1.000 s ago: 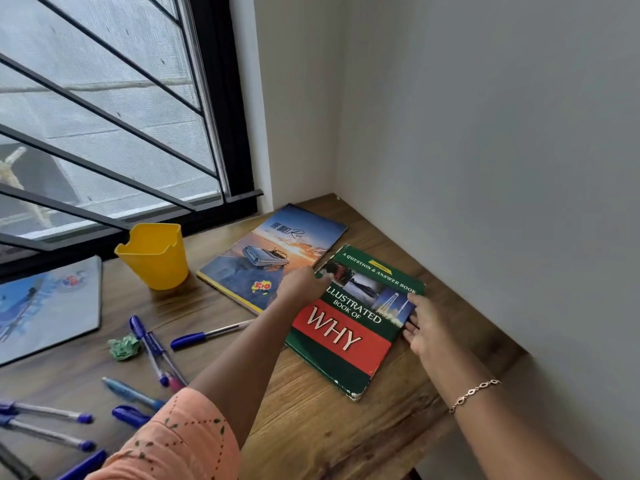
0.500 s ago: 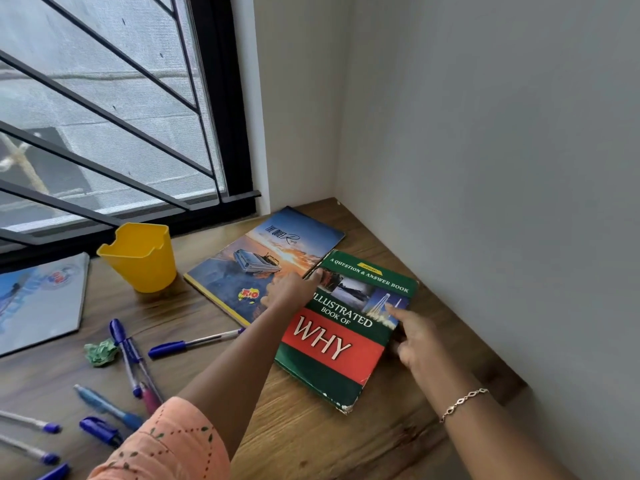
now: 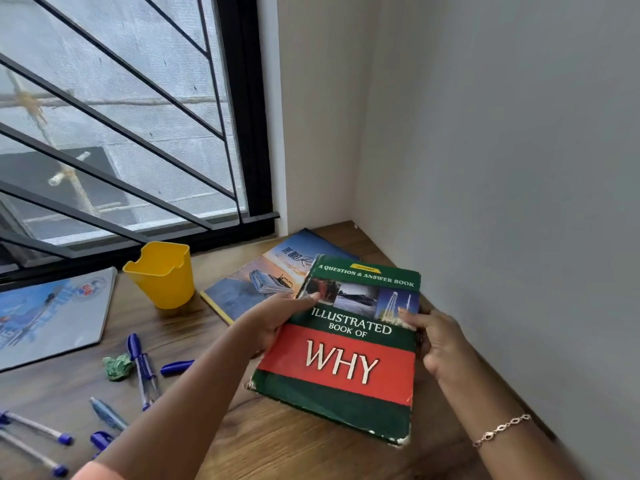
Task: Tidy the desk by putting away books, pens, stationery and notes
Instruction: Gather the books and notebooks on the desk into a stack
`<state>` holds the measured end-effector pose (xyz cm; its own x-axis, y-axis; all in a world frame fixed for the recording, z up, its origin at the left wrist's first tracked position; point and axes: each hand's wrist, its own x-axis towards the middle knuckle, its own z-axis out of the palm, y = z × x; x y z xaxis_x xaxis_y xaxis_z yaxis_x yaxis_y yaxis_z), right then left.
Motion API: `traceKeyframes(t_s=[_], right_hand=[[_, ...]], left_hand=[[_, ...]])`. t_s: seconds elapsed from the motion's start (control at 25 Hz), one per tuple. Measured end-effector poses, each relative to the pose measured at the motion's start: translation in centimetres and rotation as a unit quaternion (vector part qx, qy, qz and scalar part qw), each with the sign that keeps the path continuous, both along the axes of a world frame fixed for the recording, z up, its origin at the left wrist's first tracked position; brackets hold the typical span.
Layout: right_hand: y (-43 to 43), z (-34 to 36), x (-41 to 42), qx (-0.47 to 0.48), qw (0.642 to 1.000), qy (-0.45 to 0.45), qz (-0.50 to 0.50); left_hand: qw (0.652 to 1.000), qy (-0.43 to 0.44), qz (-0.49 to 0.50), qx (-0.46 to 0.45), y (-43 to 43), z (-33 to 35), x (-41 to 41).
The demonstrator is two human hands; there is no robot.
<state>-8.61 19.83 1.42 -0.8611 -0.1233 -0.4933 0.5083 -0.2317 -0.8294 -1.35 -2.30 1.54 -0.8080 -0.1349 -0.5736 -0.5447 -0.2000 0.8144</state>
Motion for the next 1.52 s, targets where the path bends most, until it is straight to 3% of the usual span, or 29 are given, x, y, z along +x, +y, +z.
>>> traceKeyframes(t_s=[0.08,0.24,0.32,0.52,0.56,0.64,0.76,0.84,1.04,1.16,1.32,1.44,1.52], right_hand=[[-1.1,1.0,-0.2,0.004,0.999,0.012,0.041],[-4.6,3.1,-0.3,-0.024,0.989,0.045,0.135],[-6.8,3.4,-1.1,-0.055,0.983,0.017,0.172],[-11.8,-0.9,-2.8,-0.034,0.992,-0.096,0.074],[-12.9,-2.1,-2.7,-0.006,0.995,-0.085,0.056],[-15.0,-4.1,-3.1,0.164,0.986,0.022,0.025],[-16.3,-4.1,-5.0,0.429,0.883,0.166,0.089],[-16.2,-3.4,-7.6,0.492,0.841,0.186,0.127],[-17.3,-4.5,-11.7,0.545,0.816,0.113,0.157],[-18.5,-6.3,-12.3,0.591,0.787,0.112,0.139],[-18.6,-5.7,-13.4,0.588,0.793,0.073,0.142],[-18.6,-5.6,-13.7,0.492,0.847,0.1,0.173],[-18.5,-5.7,-13.4,0.489,0.856,0.118,0.119]], left_hand=[[0.999,0.031,0.011,0.042,-0.7,0.8,2.0],[0.986,0.104,0.124,0.041,-2.2,2.0,5.6],[0.974,0.141,0.172,0.039,-3.3,2.9,7.7],[0.939,0.179,0.294,0.012,-6.3,5.1,12.3],[0.931,0.182,0.316,0.009,-7.0,5.3,13.1],[0.918,0.181,0.353,0.009,-8.1,5.4,14.4],[0.91,0.172,0.376,0.001,-8.7,5.4,15.8],[0.905,0.167,0.391,0.012,-8.9,4.9,16.4],[0.917,0.144,0.372,0.024,-8.5,4.9,17.0],[0.905,0.155,0.395,0.026,-8.7,4.2,16.9],[0.898,0.162,0.408,0.039,-8.9,3.3,15.9],[0.899,0.155,0.408,0.042,-9.0,2.9,15.2],[0.902,0.147,0.405,0.036,-8.9,2.6,15.0]])
